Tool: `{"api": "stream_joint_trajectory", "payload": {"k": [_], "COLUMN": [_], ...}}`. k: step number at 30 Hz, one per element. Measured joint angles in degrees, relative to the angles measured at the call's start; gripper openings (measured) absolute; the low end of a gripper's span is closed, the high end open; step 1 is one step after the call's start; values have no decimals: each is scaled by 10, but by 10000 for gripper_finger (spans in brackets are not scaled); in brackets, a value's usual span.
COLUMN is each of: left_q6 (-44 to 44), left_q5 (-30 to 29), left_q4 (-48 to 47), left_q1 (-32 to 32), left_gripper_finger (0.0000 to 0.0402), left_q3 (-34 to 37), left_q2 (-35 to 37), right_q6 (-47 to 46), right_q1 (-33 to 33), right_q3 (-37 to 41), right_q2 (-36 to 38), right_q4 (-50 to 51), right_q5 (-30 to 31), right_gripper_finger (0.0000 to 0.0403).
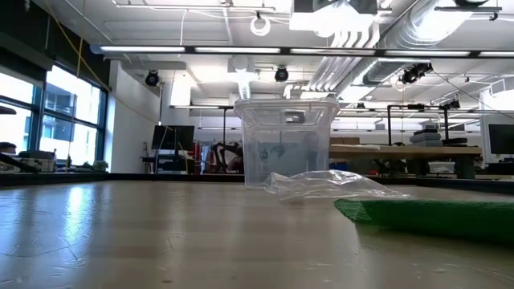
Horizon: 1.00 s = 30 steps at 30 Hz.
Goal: Roll bandage
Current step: Roll the blue bandage
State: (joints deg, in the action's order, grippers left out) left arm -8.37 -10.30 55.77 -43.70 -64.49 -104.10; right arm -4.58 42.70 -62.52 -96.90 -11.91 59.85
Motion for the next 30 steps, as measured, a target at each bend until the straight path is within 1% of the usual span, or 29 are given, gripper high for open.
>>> {"api": "stream_joint_trajectory", "payload": {"k": [2,3,6,8,9,11,14,16,18,22,25,28,30], "left_q6": [4,9,38,60,67,70,59,35,11,-34,-71,-101,-120], "left_q5": [3,4,8,33,46,66,79,60,39,40,40,35,19], "left_q4": [0,1,-3,-4,-5,-5,-46,-83,-97,-101,-141,-216,-265], "left_q1": [-1,-2,-8,-12,-13,-14,-14,-12,-7,9,21,32,38], "left_gripper_finger": [0,0,0,0,0,0,0,0,0,0,0,0,0], "left_q3": [-12,-20,-39,-50,-55,-65,-75,-78,-80,-80,-80,-80,-80], "left_q2": [-5,-6,-2,0,1,1,2,-1,-10,-37,-49,-50,-50], "right_q6": [10,12,15,9,6,5,6,3,3,21,61,106,135], "right_q1": [3,6,16,24,29,38,49,52,52,52,52,54,57], "right_q3": [0,-1,-1,-1,-1,-1,-1,-1,-1,-1,-1,-1,-1], "right_q2": [30,46,85,101,108,118,120,119,119,119,119,119,119], "right_q4": [2,5,20,30,35,40,40,39,35,14,-20,-63,-89], "right_q5": [-13,-30,-112,-143,-147,-138,-83,-47,-27,7,13,12,10], "right_gripper_finger": [4,4,4,4,4,4,4,4,4,4,4,4,4]}}
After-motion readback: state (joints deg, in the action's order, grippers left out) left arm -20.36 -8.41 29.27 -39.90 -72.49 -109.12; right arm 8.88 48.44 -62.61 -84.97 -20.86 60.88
